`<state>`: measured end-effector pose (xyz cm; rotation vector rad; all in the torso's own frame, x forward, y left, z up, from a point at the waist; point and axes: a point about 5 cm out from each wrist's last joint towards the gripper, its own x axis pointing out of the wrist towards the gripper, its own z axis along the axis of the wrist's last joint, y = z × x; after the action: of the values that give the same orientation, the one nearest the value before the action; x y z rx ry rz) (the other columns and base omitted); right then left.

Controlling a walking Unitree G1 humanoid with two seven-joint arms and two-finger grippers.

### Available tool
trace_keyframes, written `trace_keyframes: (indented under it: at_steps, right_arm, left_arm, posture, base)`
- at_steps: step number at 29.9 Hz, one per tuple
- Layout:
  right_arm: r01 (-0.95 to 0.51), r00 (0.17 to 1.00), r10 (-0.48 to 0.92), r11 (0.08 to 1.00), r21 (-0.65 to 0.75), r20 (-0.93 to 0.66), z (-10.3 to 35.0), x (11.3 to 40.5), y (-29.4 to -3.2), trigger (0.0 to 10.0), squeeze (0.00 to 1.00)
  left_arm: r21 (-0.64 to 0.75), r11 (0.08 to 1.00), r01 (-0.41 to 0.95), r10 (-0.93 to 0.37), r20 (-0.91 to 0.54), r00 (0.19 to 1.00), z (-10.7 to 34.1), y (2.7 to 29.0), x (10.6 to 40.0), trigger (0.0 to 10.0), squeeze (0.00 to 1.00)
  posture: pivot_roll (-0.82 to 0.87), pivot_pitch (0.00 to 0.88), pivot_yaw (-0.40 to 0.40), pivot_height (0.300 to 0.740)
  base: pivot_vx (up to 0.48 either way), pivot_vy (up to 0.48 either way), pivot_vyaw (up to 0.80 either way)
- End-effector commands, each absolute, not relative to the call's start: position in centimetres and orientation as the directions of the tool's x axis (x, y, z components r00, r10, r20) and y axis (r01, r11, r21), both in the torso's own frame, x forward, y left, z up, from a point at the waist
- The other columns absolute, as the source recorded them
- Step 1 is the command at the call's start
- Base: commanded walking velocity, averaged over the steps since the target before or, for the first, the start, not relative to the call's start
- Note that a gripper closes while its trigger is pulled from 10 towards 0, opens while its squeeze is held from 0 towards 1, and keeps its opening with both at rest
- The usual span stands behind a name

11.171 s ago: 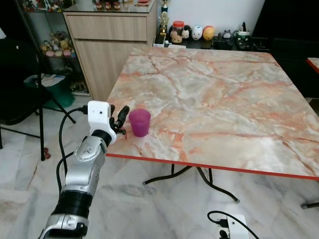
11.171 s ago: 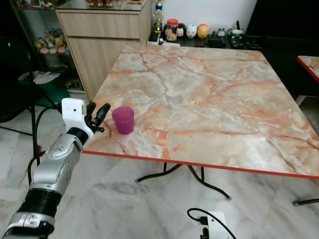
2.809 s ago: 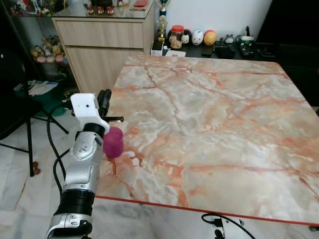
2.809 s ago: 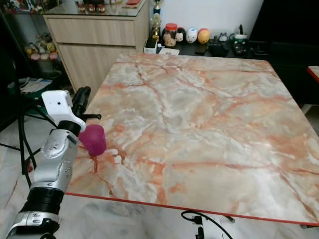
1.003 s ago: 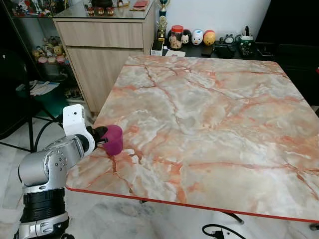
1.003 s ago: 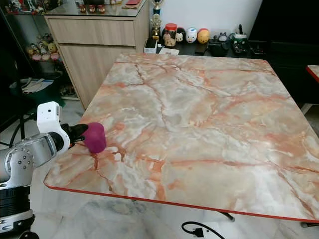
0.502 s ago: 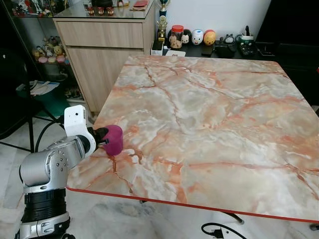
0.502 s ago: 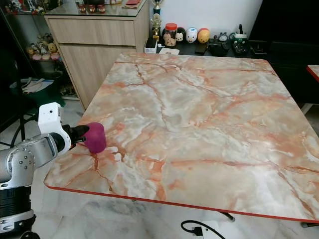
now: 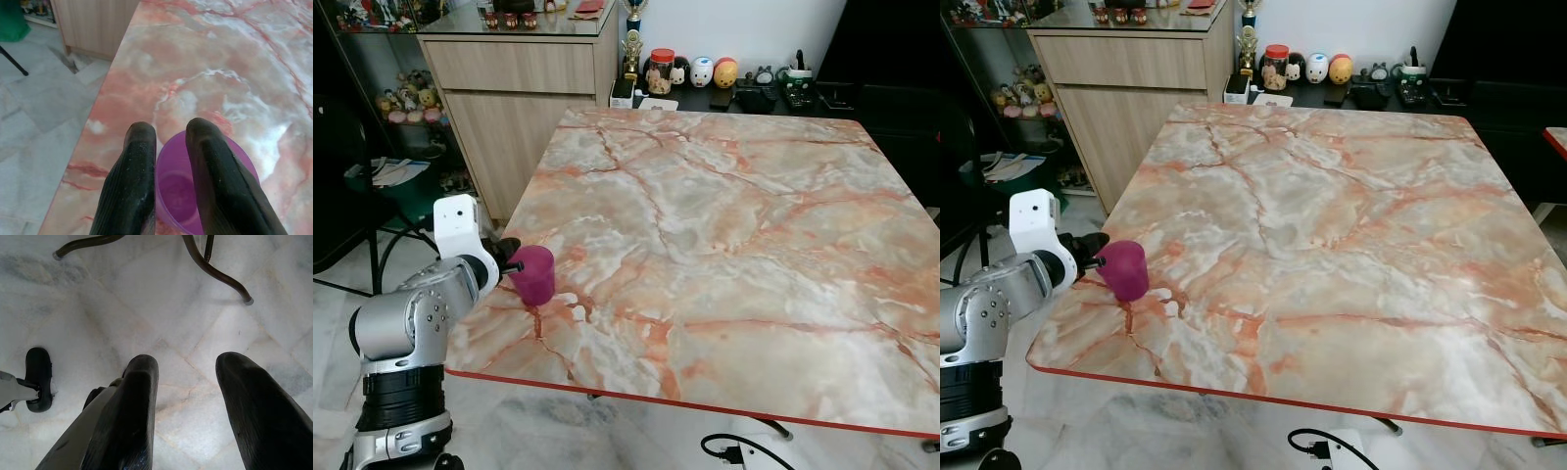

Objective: Setting the table

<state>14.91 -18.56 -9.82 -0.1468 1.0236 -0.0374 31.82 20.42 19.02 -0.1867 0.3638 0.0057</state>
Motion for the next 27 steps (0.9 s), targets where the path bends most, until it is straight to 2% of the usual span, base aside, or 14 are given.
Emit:
trace_keyframes:
  at_steps: [1,7,27]
  right_arm:
    - [-0.035,0.529,-0.104,0.989,-0.144,-0.842,-9.7,15.1,-18.7,10.0,0.00]
    - [-0.033,0.528,-0.108,0.989,-0.147,-0.842,-9.7,14.8,-19.2,10.0,0.00]
    - [-0.037,0.518,-0.108,0.988,-0.149,-0.849,-9.8,14.7,-19.1,10.0,0.00]
  left_arm:
    - [-0.149,0.988,-0.046,-0.006,-0.330,0.944,19.6,20.7,31.8,10.0,0.00]
    - [-0.070,0.997,-0.026,-0.001,-0.372,0.928,18.8,21.2,31.6,10.0,0.00]
    - [0.002,0.996,0.093,-0.083,-0.417,0.905,17.9,20.7,31.0,10.0,0.00]
  posture:
    - [0.06,0.000,0.005,0.740]
    - [0.06,0.000,0.006,0.740]
    - [0.06,0.000,0.003,0.740]
  base:
    - [0.000,0.000,0.00]
    - [0.000,0.000,0.00]
    - [0.000,0.000,0.00]
